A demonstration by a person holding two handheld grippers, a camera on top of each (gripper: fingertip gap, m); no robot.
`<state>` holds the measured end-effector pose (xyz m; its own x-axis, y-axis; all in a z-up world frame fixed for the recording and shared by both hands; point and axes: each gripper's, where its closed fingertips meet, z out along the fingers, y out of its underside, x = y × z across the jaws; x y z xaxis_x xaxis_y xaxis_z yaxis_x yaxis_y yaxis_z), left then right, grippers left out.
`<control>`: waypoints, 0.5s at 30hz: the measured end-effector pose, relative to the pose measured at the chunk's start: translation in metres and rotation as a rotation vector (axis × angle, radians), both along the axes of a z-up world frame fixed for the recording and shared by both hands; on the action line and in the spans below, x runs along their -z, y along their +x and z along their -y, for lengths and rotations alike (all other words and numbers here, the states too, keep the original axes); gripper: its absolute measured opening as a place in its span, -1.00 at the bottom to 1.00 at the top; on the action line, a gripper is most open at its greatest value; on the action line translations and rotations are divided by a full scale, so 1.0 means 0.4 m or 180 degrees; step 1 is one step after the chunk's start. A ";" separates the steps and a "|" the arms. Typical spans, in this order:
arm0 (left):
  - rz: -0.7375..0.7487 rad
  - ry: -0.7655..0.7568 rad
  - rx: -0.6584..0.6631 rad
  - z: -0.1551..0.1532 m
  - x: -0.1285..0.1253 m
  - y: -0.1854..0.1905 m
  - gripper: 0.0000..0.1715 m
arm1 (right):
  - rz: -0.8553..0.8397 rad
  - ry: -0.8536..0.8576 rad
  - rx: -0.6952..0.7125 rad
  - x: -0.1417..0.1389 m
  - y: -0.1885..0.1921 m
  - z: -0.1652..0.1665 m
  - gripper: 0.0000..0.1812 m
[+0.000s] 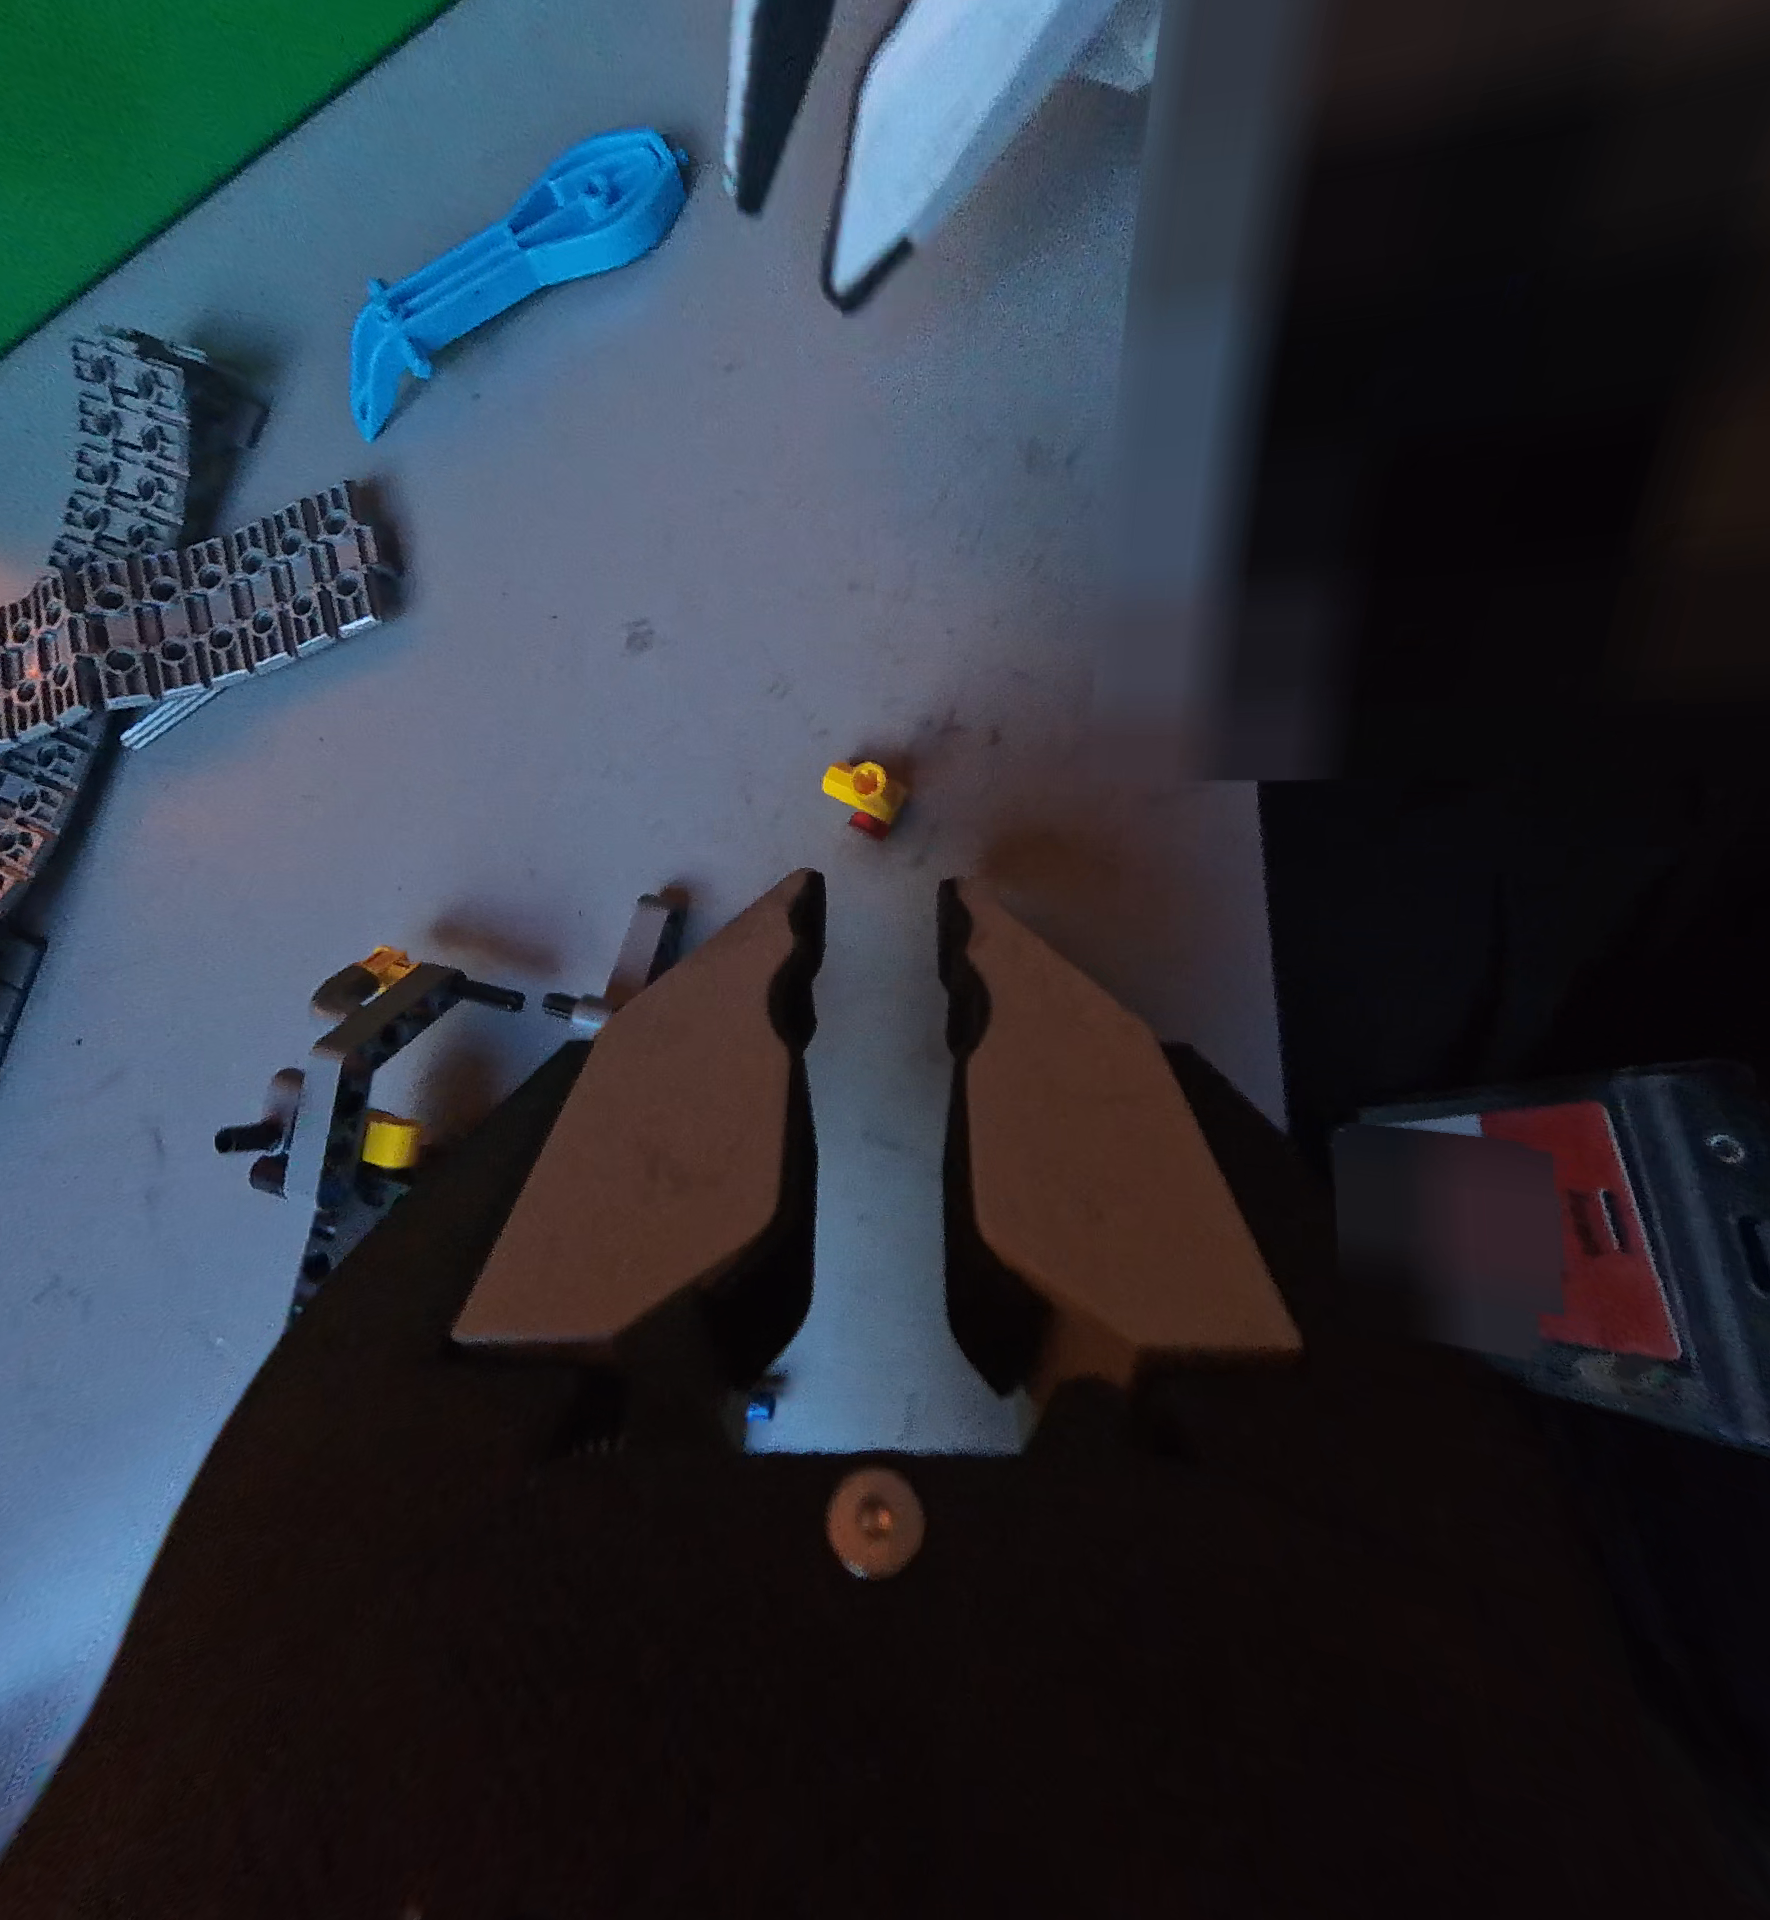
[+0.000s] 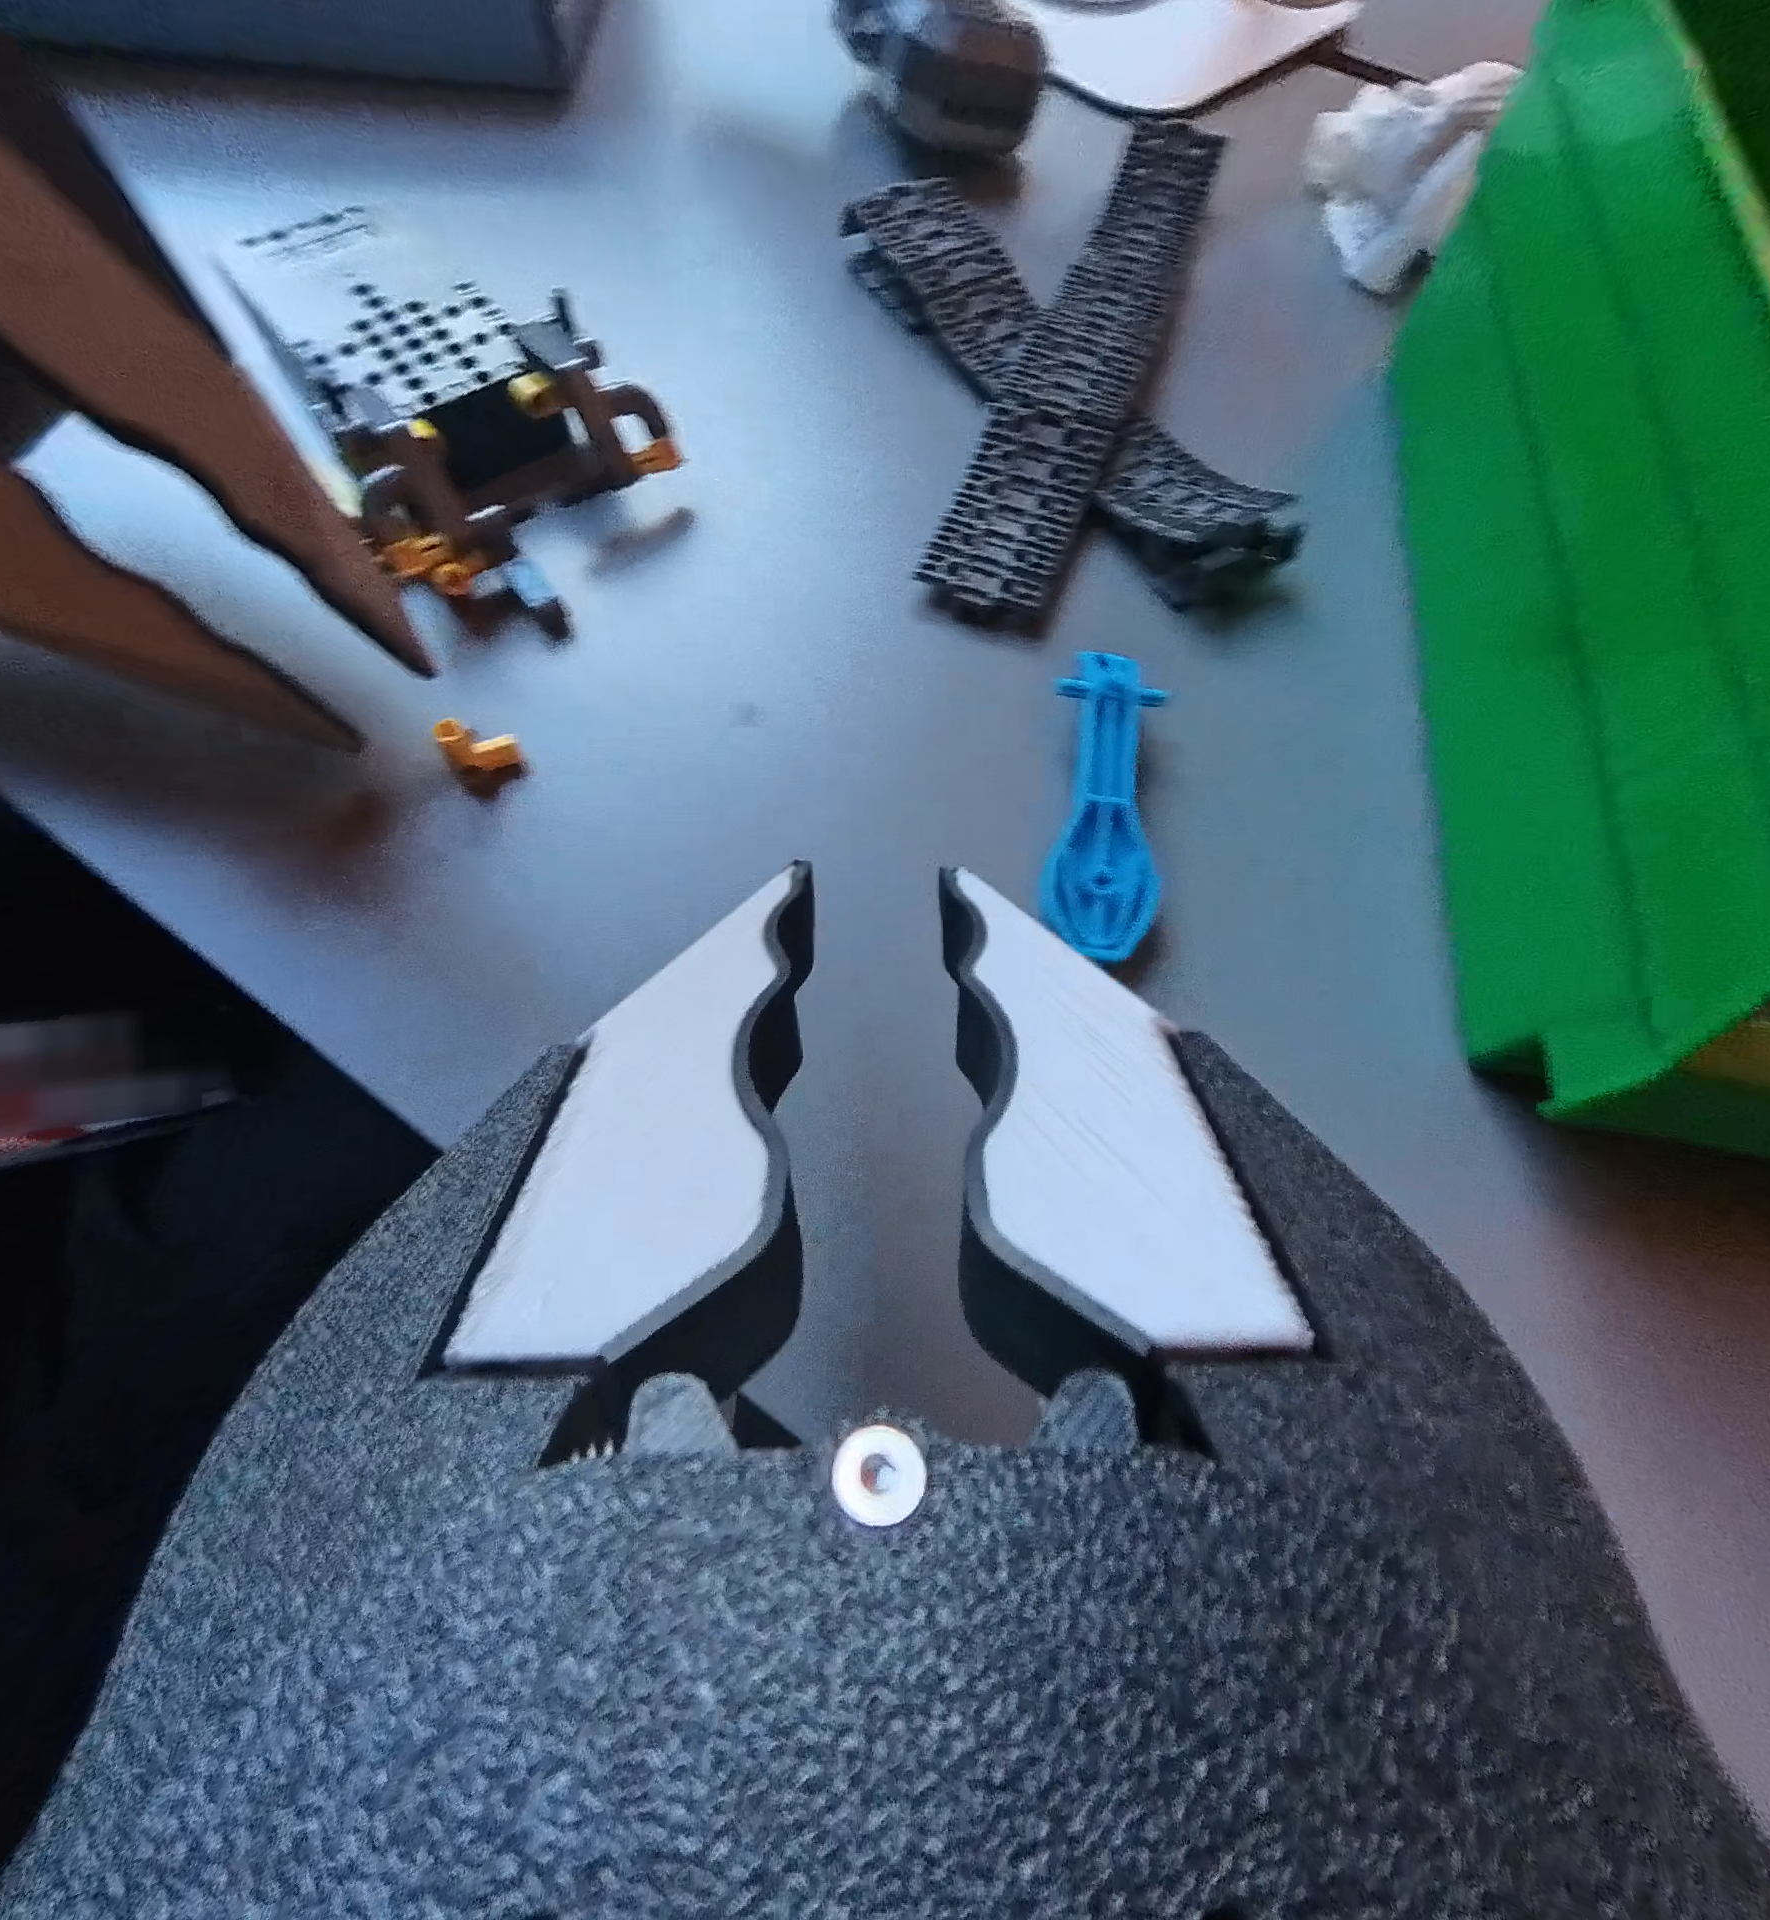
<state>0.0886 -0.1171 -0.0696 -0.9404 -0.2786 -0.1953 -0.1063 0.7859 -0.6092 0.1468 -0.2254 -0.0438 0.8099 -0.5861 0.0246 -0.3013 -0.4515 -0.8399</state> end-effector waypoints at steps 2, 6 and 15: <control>-0.0018 -0.0108 -0.0060 -0.001 0.000 -0.002 -0.80 | -0.0044 0.0024 0.0098 -0.006 0.021 0.019 -0.73; -0.0049 -0.0218 -0.0099 0.015 -0.005 0.000 -0.80 | -0.0141 0.0184 -0.0221 -0.016 -0.011 -0.044 -0.73; -0.0044 0.0170 0.0214 0.048 0.006 0.012 -0.93 | -0.0134 -0.0118 -0.0740 0.041 -0.094 -0.133 -0.68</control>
<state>0.0936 -0.1363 -0.0719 -0.9593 -0.2043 -0.1951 -0.0603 0.8229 -0.5649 0.1092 -0.1722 -0.0603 0.9237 -0.3832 0.0061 -0.2199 -0.5431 -0.8103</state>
